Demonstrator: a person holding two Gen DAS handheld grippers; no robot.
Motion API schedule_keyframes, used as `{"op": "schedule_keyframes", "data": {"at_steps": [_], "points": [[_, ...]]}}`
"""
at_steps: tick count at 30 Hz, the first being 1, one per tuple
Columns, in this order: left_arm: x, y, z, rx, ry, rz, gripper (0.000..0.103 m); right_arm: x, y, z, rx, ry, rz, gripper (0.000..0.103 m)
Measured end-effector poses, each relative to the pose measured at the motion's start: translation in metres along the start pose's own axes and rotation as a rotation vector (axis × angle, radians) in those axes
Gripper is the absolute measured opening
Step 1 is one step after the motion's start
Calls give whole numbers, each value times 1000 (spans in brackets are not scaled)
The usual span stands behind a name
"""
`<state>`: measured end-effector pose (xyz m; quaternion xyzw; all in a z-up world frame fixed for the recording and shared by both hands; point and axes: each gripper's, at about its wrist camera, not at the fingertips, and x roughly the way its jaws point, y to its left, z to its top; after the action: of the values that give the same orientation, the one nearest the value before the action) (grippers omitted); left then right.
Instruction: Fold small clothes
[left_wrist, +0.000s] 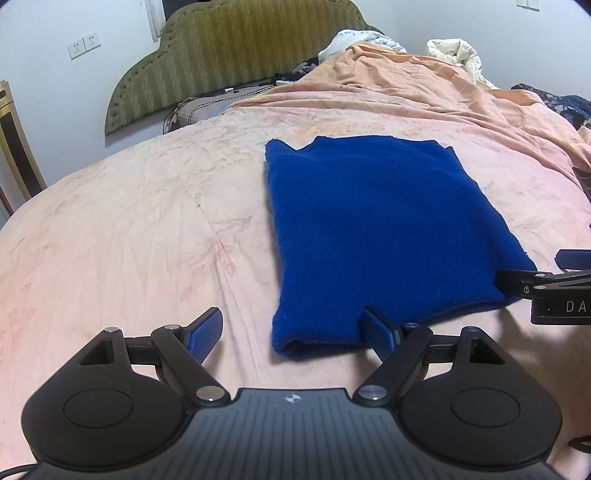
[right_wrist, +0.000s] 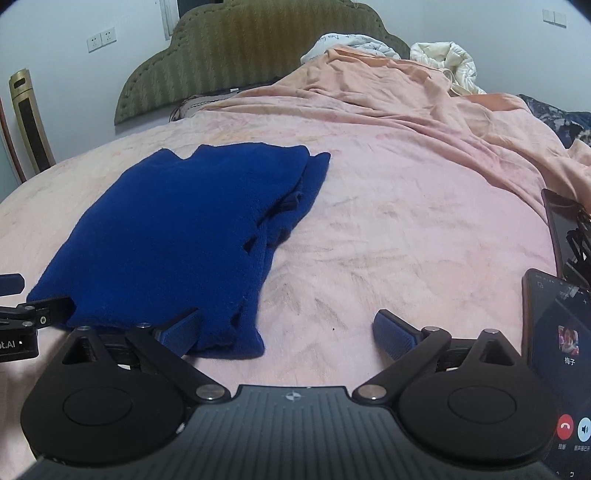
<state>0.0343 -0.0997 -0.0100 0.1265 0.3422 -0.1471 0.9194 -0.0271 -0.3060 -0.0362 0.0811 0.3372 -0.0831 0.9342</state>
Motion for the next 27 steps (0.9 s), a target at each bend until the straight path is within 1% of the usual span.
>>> {"op": "schedule_keyframes", "data": {"at_steps": [5, 9, 14, 17, 19, 20, 22, 23, 24, 25, 26, 27], "points": [[0, 2, -1, -5, -2, -4, 83, 0, 1, -2, -8, -5, -7, 103], [-2, 3, -1, -8, -4, -6, 83, -2, 2, -1, -19, -12, -20, 101], [-9, 6, -1, -8, -17, -15, 83, -18, 3, -2, -42, -79, -34, 99], [-15, 8, 0, -15, -37, -24, 83, -33, -3, -4, -30, -119, -13, 95], [-17, 9, 2, -24, -41, -28, 83, -41, -3, -6, -58, -128, 2, 92], [-17, 9, 3, -29, -43, -32, 83, -44, -2, -7, -78, -132, 13, 91], [-18, 8, 4, -30, -45, -36, 83, -48, 2, -9, -92, -123, 76, 86], [-18, 7, 4, -27, -45, -35, 83, -48, 2, -8, -71, -111, 130, 80], [-19, 6, 4, -22, -45, -34, 83, -48, 2, -7, -43, -102, 181, 71], [-19, 5, 3, -16, -46, -31, 83, -46, 2, -6, -13, -91, 222, 67], [-19, 5, 3, -13, -46, -29, 83, -43, 3, -5, 6, -82, 242, 62], [-19, 5, 3, -12, -46, -28, 83, -39, 5, -3, 18, -69, 246, 60]]}}
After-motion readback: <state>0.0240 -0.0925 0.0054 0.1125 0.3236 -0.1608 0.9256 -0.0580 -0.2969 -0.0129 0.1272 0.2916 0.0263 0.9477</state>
